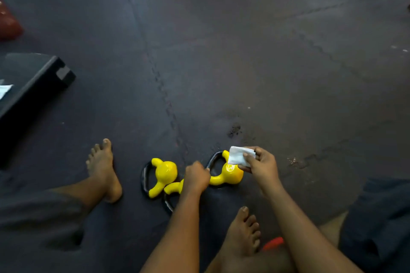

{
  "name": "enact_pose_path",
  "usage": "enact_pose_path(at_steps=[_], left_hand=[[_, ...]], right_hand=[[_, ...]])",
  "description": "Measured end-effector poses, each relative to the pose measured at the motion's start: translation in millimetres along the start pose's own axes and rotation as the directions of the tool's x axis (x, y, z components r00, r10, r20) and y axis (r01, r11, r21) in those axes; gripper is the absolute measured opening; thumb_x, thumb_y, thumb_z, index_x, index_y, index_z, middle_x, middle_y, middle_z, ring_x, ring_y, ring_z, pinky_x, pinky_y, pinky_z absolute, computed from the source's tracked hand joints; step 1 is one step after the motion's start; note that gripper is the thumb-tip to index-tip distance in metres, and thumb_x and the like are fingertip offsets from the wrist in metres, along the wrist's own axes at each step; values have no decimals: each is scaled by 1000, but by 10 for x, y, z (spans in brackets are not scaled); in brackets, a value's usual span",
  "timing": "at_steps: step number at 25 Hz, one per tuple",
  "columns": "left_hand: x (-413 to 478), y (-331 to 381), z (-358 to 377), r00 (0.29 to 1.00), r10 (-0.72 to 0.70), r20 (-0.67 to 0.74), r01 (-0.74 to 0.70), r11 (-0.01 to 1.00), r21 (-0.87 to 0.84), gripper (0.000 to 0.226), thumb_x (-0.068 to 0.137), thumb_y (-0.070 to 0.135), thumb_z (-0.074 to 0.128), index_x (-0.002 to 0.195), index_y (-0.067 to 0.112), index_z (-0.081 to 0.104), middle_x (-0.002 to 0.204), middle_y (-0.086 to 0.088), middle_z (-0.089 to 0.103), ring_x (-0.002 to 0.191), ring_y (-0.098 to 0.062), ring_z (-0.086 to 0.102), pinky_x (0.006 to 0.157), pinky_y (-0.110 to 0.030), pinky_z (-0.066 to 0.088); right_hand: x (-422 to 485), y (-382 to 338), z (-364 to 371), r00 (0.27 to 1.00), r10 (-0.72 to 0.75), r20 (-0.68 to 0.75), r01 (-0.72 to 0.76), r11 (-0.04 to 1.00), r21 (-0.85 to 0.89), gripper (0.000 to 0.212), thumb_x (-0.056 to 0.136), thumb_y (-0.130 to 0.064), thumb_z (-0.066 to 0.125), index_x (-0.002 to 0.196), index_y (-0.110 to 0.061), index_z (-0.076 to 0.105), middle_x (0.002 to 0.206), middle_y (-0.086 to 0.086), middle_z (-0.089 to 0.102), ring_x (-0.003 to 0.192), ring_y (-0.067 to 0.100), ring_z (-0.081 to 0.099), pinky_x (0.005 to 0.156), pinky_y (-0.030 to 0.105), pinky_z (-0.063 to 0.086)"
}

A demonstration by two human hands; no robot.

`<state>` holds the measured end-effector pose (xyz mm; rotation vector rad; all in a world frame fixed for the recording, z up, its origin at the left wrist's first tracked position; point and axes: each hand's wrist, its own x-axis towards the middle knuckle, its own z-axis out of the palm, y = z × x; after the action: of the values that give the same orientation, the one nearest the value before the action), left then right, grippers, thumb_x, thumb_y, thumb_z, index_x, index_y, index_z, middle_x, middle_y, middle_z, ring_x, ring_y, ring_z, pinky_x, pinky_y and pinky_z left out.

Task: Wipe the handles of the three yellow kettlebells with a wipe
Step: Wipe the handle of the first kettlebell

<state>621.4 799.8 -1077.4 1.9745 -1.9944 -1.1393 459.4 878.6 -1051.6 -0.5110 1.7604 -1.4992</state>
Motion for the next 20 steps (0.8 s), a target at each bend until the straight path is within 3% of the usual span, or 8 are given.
enact_pose_path(at_steps=[5, 11, 16, 18, 20], left_hand=[[242, 188, 416, 984, -175, 29, 171, 980, 97, 50, 92, 24, 59, 129, -4, 42, 133, -26, 50, 120, -39, 53, 96, -39, 43], [364, 211, 472, 970, -239, 31, 232, 960, 155, 52, 82, 20, 66, 123, -5, 45, 126, -24, 55, 113, -38, 58, 91, -40, 52], [274, 352, 385, 995, -87, 41, 79, 980, 182, 39, 86, 17, 61, 122, 3, 55, 128, -20, 47, 114, -39, 53, 93, -41, 45], [187, 352, 383, 999, 1, 40, -6, 993, 115, 35, 87, 15, 61, 120, 4, 54, 123, -21, 53, 111, -39, 55, 91, -41, 45], [90, 307, 376, 996, 76, 50, -77, 997, 21, 29, 87, 14, 62, 114, 6, 54, 112, -21, 62, 103, -38, 58, 82, -38, 46]], right_hand=[[165, 153, 86, 999, 22, 32, -22, 1000, 1, 19, 91, 5, 56, 90, -11, 67, 90, 14, 67, 82, 21, 68, 62, 29, 58], [182, 303, -100, 998, 14, 63, -11, 998, -54, 23, 90, 4, 56, 86, -13, 70, 86, 14, 69, 79, 21, 69, 61, 32, 58], [172, 238, -122, 999, -21, -25, 18, 995, -103, 30, 88, 6, 57, 80, -20, 69, 80, 6, 69, 77, 21, 69, 60, 31, 58], [136, 213, -172, 993, -68, -98, 53, 988, -143, 34, 86, 5, 58, 77, -26, 68, 79, 4, 69, 72, 20, 68, 57, 27, 57], [125, 212, -237, 974, -121, -194, 79, 975, -209, 32, 81, -1, 60, 80, -32, 69, 79, -2, 71, 72, 16, 69, 61, 31, 59]])
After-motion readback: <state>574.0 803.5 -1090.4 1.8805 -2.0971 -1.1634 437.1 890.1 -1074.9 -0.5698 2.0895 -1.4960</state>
